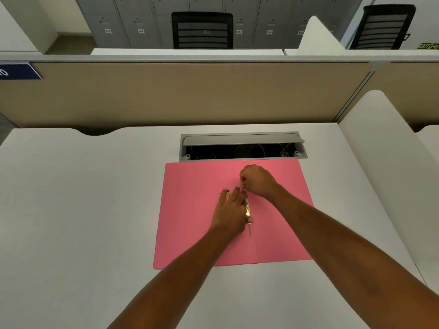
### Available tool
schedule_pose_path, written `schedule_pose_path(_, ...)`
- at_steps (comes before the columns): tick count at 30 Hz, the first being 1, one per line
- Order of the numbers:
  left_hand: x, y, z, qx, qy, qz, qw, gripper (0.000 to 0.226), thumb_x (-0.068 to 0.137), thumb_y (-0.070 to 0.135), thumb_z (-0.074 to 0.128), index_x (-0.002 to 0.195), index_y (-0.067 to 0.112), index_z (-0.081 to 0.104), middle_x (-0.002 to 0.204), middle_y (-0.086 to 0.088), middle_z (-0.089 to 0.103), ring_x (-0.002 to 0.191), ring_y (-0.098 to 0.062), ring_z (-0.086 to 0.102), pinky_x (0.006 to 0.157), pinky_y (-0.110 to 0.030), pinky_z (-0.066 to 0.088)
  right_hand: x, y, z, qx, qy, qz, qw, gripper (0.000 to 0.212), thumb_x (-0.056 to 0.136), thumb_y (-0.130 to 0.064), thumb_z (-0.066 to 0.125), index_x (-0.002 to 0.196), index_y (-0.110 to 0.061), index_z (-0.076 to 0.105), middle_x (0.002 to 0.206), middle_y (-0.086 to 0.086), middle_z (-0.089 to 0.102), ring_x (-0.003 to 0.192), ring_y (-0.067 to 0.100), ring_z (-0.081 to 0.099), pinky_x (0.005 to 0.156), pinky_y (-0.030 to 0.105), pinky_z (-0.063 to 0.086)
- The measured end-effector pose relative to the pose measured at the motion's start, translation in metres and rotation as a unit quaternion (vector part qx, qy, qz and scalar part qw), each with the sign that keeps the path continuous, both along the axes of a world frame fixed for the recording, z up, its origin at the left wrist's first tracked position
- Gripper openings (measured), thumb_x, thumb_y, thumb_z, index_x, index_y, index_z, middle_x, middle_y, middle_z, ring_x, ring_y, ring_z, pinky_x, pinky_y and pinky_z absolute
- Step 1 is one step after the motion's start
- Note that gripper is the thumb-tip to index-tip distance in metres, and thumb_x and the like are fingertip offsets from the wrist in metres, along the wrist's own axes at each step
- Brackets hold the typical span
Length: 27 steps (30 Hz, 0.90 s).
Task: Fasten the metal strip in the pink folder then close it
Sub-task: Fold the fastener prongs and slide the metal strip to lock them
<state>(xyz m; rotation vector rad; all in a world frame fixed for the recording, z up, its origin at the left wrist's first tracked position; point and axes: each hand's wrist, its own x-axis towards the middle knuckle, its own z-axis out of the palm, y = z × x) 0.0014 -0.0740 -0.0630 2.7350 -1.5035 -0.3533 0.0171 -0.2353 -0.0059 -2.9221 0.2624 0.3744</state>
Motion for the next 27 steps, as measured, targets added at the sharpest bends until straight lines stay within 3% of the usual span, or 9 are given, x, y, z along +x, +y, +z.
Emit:
schedule_pose_path(6, 0.002, 0.001, -0.005, -0.005, 0.016, 0.005, 1.000, 0.080, 0.103, 0.054, 0.059, 0.163, 0.005, 0.041, 0.178, -0.010, 0.027, 0.169, -0.034, 0.013, 0.134, -0.060, 0.013, -0.008, -0.008, 0.000, 0.107, -0.039, -0.108, 0.988, 0.011, 0.087, -0.005, 0.082, 0.095, 0.002, 0.081, 0.100, 0.017, 0.081, 0.098, 0.031, 0.074, 0.089, 0.045, 0.060)
schedule_pose_path(12, 0.002, 0.001, -0.002, 0.002, 0.022, 0.006, 1.000, 0.082, 0.103, 0.053, 0.058, 0.165, 0.005, 0.035, 0.179, -0.010, 0.025, 0.168, -0.035, 0.017, 0.134, -0.059, 0.016, -0.011, -0.004, -0.003, 0.148, -0.069, -0.165, 0.973, 0.006, 0.093, 0.001, 0.073, 0.095, 0.003, 0.079, 0.097, 0.017, 0.080, 0.093, 0.031, 0.077, 0.089, 0.047, 0.062)
schedule_pose_path(17, 0.003, 0.002, -0.002, 0.002, 0.031, 0.009, 0.999, 0.087, 0.102, 0.055, 0.057, 0.167, 0.005, 0.029, 0.179, -0.008, 0.025, 0.167, -0.034, 0.021, 0.133, -0.057, 0.021, -0.015, 0.003, -0.002, 0.135, -0.100, -0.174, 0.970, 0.014, 0.101, -0.009, 0.064, 0.109, -0.004, 0.074, 0.106, 0.015, 0.079, 0.094, 0.031, 0.076, 0.085, 0.046, 0.062)
schedule_pose_path(21, 0.004, 0.002, -0.001, 0.008, 0.034, 0.012, 0.999, 0.087, 0.102, 0.057, 0.057, 0.167, 0.006, 0.030, 0.179, -0.006, 0.025, 0.167, -0.032, 0.022, 0.132, -0.057, 0.022, -0.023, 0.006, -0.003, 0.132, -0.095, -0.170, 0.972, 0.019, 0.100, -0.009, 0.068, 0.117, -0.003, 0.074, 0.113, 0.018, 0.076, 0.099, 0.034, 0.072, 0.088, 0.047, 0.061)
schedule_pose_path(27, 0.008, 0.011, 0.003, -0.024, 0.060, 0.005, 0.998, 0.055, 0.108, 0.028, 0.053, 0.161, 0.016, 0.045, 0.179, -0.001, 0.024, 0.166, -0.028, 0.023, 0.131, -0.054, 0.024, -0.073, 0.028, -0.017, 0.180, -0.157, -0.202, 0.950, 0.021, 0.098, -0.002, 0.063, 0.114, -0.003, 0.076, 0.115, 0.016, 0.072, 0.109, 0.032, 0.064, 0.094, 0.043, 0.052)
